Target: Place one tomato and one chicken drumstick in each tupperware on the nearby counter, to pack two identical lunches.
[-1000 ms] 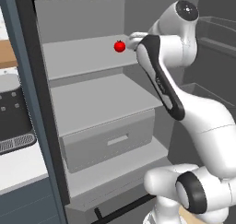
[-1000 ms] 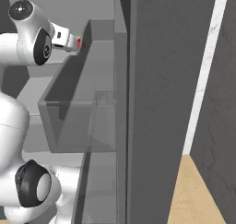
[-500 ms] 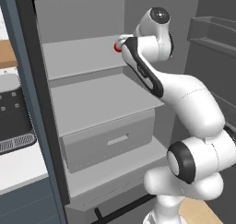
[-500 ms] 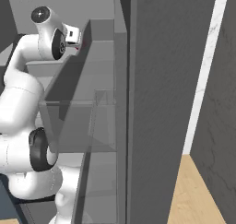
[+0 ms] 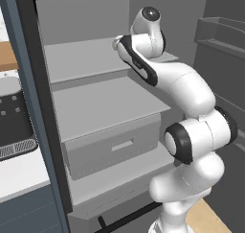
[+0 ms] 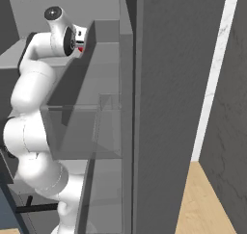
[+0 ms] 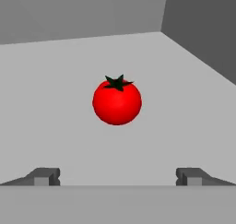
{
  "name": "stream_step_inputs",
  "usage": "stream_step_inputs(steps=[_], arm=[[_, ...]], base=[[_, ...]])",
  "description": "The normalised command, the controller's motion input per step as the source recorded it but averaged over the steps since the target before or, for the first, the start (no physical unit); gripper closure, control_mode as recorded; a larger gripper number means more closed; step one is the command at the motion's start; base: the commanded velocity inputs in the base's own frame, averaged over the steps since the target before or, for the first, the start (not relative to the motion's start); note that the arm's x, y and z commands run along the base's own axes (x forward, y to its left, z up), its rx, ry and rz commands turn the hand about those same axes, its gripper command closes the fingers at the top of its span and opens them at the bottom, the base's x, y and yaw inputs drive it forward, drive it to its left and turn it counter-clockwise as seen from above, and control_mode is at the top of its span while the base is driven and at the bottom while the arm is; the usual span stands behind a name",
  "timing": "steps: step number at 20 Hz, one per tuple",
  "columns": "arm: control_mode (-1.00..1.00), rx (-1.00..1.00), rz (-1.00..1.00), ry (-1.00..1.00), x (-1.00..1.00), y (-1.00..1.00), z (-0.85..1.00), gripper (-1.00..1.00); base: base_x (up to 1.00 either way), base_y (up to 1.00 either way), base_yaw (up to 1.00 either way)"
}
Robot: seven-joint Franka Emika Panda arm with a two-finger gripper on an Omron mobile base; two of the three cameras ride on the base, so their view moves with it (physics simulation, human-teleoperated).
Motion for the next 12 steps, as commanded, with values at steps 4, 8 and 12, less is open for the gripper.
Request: stream_step_inputs(steps=[4,8,12], arm=[[-1.0,-0.05,0.0,0.0,0.5,0.0,-0.19,-1.0],[-1.0,-0.05,0.0,0.0,0.53,0.02,-0.18,-1.0],[-1.0,-0.02,0.0,0.0,0.5,0.07,-0.15,-1.0]], base=[[0.0,0.0,0.0],[0.0,0.0,0.0],[0.0,0.0,0.0]])
